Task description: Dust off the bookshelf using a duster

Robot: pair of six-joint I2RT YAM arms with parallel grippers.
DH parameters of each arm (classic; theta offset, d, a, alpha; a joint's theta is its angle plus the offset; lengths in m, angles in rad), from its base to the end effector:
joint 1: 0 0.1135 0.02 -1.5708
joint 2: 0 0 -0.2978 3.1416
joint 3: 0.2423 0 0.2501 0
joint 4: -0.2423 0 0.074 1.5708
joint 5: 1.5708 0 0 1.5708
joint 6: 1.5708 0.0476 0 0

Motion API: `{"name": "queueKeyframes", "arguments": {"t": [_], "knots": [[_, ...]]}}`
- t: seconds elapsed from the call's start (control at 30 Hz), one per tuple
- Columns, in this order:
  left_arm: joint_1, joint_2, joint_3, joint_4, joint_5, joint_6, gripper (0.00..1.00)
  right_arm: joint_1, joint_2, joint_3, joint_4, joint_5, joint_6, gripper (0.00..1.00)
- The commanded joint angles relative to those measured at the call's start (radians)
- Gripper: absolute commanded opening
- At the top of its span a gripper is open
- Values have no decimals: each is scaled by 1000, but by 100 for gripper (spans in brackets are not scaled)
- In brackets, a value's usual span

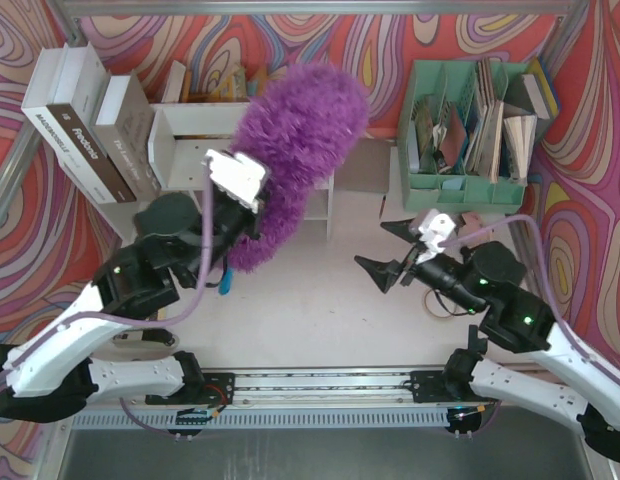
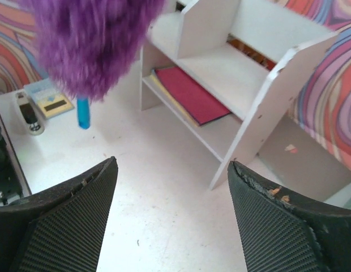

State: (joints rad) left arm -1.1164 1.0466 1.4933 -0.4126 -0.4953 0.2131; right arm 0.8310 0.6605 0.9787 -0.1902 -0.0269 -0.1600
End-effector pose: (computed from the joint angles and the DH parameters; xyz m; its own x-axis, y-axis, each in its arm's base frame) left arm 0.0992 -0.1516 0.5343 0.1377 0.1420 -0.9802 0.5657 0.8011 0.1955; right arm 0.0781 0.0875 0.4447 0.2054 -0.0111 -0.9786 -0.7329 0.6609 -0.1614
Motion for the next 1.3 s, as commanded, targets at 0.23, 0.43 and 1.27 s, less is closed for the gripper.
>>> {"name": "queueKeyframes", "arguments": {"t": [0.23,0.43,1.27], "knots": [[3,70,197,181,-78,-156,0,2,164,-217,432,-173,116,77],[3,127,258,181,-102,-268,0,2,278,-262,642,-184,154,78],[19,142,226,308,-263,-411,1,2,455,-227,697,-197,219,65]]}}
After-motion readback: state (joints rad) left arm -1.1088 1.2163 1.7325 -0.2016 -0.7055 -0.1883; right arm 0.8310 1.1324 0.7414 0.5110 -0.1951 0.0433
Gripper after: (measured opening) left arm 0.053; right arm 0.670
